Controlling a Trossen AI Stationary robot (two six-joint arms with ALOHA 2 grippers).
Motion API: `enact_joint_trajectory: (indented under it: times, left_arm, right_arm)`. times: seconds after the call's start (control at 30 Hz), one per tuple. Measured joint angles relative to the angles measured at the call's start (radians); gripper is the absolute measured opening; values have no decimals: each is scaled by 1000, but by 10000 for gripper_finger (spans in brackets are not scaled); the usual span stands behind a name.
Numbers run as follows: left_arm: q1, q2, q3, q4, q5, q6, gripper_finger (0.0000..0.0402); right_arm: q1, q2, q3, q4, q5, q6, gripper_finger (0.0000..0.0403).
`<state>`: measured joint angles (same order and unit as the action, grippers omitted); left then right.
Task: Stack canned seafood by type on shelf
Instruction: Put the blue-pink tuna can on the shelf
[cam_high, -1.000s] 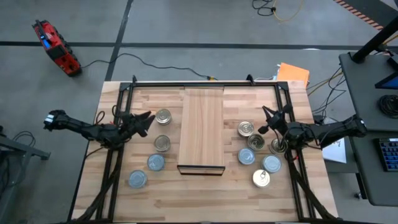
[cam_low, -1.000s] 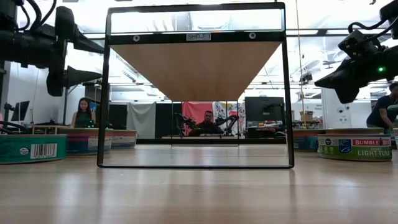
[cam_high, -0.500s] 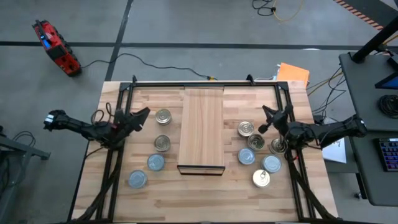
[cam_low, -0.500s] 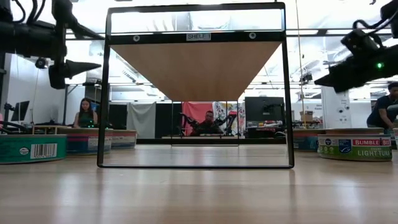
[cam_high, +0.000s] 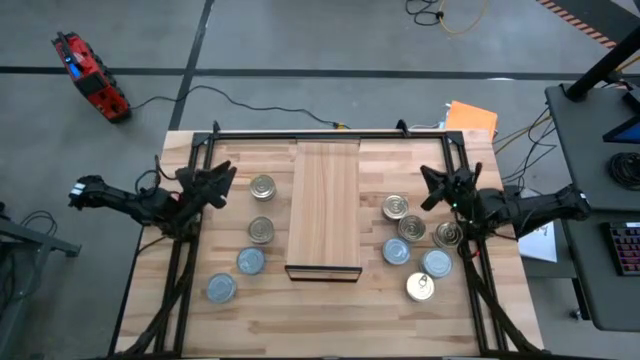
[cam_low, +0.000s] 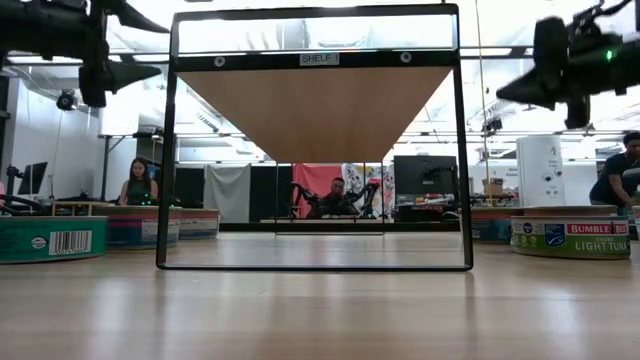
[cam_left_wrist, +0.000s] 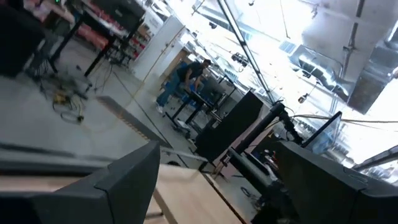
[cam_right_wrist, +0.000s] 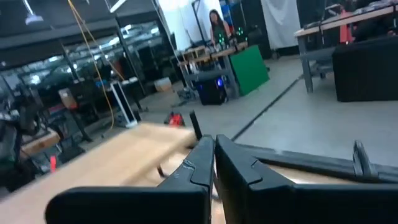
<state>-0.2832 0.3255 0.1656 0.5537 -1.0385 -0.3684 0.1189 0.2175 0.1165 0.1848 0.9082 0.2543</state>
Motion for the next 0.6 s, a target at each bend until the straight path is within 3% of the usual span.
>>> enact_joint_trajectory:
  times: [0.2, 0.4, 0.6]
  left_arm:
    - [0, 28, 41, 0, 0, 64, 304]
    - [3, 67, 106, 3, -54, 61, 304]
    - [3, 128, 157, 0, -5, 69, 304]
  right_arm:
    - [0, 24, 130, -53, -2, -3, 9]
    - [0, 96, 278, -145, -89, 24, 9]
    - [0, 218, 407, -213, -86, -33, 9]
